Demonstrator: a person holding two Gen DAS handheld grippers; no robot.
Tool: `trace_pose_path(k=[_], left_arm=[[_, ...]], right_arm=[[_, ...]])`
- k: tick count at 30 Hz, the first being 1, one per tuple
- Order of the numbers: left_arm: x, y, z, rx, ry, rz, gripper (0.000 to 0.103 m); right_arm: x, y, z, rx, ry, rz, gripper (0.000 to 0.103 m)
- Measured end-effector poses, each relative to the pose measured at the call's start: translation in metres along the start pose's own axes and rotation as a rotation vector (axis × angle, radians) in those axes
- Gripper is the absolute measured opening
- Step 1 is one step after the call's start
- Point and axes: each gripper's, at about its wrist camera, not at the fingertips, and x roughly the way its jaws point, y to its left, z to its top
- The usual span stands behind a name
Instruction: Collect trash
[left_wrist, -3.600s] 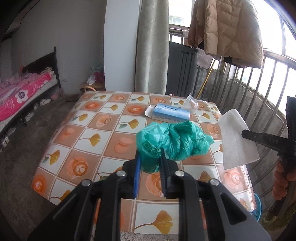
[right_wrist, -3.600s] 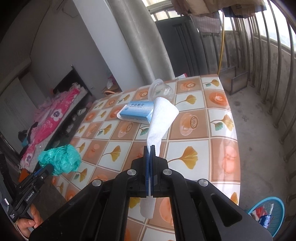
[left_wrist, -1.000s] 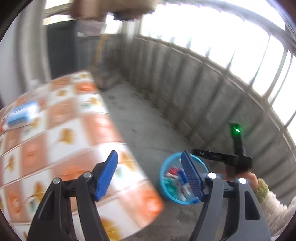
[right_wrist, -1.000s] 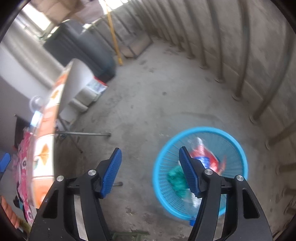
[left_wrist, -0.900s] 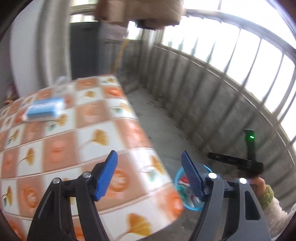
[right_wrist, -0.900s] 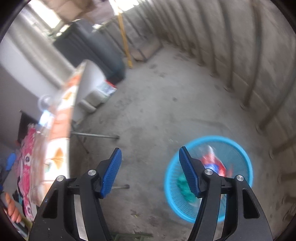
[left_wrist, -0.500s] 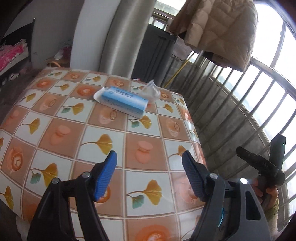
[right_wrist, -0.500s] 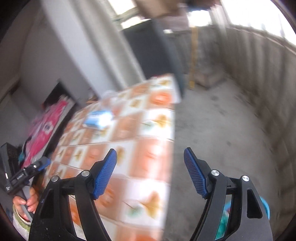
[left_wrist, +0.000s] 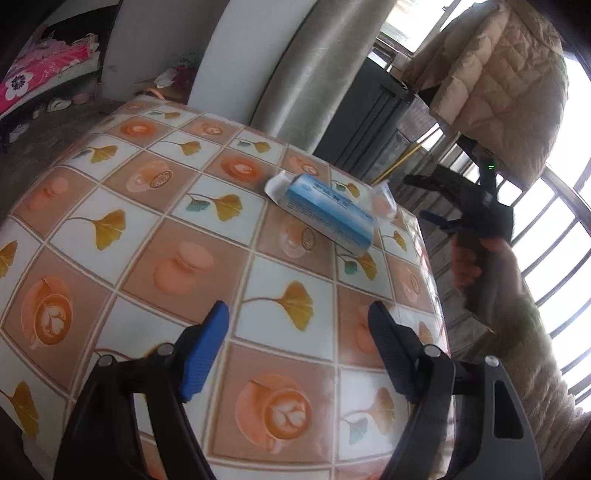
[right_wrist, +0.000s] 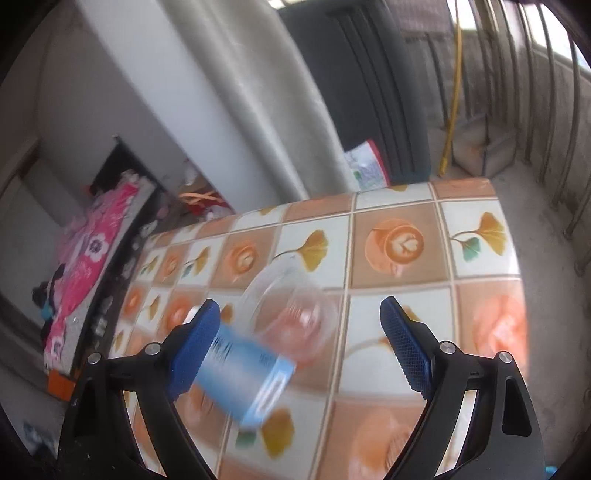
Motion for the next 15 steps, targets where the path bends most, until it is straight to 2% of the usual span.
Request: trace_pose_path(k=[3, 5, 7, 12, 13, 15], left_arm=[[0.002, 0.012, 0.012, -0.019, -0.022, 0.007, 0.075], [0.006, 0.020, 0.020, -0.027, -0.032, 0.006, 0.075], [0.009, 0.028, 0.028, -0.039, -0.037, -0.001, 0.075], [0.017, 0.040, 0.039, -0.066, -0.040, -0.022, 0.075], [0.018, 0.042, 0.041, -0.074, -0.040, -0.028, 0.075], [0.019, 0.046, 0.042, -0.087, -0.036, -0.042, 0.075]], right_arm=[[0.035, -0.007, 0.013, 0.082, 0.046, 0.000, 0.084], [0.055, -0.006, 0.012, 0.103, 0.099, 0.030, 0.084], [0.069, 0.000, 0.005, 0.101, 0.162, 0.087, 0.078], [0.067, 0.042, -0.025, -0.046, 0.245, 0.116, 0.077], [0.066, 0.051, -0.034, -0.081, 0.276, 0.116, 0.072], [0.066, 0.065, -0.053, -0.132, 0.334, 0.101, 0.069]])
